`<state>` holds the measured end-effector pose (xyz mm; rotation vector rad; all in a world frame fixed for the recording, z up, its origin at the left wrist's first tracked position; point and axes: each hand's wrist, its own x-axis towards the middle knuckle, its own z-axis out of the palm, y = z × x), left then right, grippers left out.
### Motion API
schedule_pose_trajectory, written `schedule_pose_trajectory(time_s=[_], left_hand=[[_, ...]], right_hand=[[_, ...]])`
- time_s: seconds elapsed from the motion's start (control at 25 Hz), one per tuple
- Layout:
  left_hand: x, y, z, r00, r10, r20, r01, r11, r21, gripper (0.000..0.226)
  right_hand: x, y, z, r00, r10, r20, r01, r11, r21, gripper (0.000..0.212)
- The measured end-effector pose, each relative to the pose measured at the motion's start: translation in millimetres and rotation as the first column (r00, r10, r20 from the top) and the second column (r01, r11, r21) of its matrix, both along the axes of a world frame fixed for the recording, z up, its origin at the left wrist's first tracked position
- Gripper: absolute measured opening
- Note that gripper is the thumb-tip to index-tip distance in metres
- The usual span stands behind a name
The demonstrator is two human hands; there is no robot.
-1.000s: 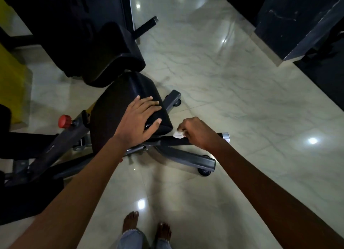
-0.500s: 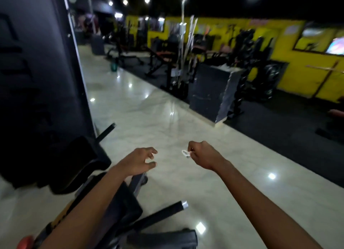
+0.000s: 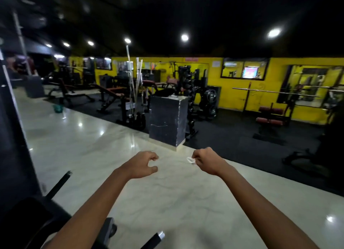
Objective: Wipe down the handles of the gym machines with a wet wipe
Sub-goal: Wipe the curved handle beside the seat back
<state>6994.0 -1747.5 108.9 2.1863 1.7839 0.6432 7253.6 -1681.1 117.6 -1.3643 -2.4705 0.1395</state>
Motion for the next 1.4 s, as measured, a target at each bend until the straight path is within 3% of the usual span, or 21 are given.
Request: schedule_pose_trajectory(time_s=[0.4,0.68,0.84,1.08,1.24,1.4], left_hand=[[194.8,87.1,31.5,0.937,-0.35,-0.022,0.351,0.934,0.071,0.042],[384.0,107.4,44.6,0.748,-0.664,-0.004,0.66,0.743,0.105,0.044],[489.8,80.4,30.7,0.567,-0.823,0.017,0.82,0.567,0.08,0.047],[618.3,30.2,24.1,0.208,-0.978,-0.015,0.975,0.206,0.086,0.047],[683.8,-23.9,27.8,-0.092,-0.995,-0.049,0.993,-0.095,0.072,0.049],[716.4,-87.4,22.0,-0.322,-0.944,-0.069,0.941,-0.328,0.088,0.044]], right_hand=[[210.9,-21.7,34.1,0.905,-0.425,-0.009,0.424,0.901,0.088,0.023],[380.7,-104.7,47.8,0.668,-0.741,-0.073,0.743,0.658,0.12,0.02],[445.9,-187.5,40.5,0.459,-0.888,0.013,0.879,0.456,0.141,0.02],[475.7,-321.3,30.5,0.099,-0.995,0.028,0.989,0.102,0.109,0.018],[455.1,-411.1,24.5,-0.212,-0.977,0.021,0.973,-0.209,0.093,0.016],[404.2,-476.2,16.7,-0.456,-0.886,-0.079,0.886,-0.461,0.047,0.019]])
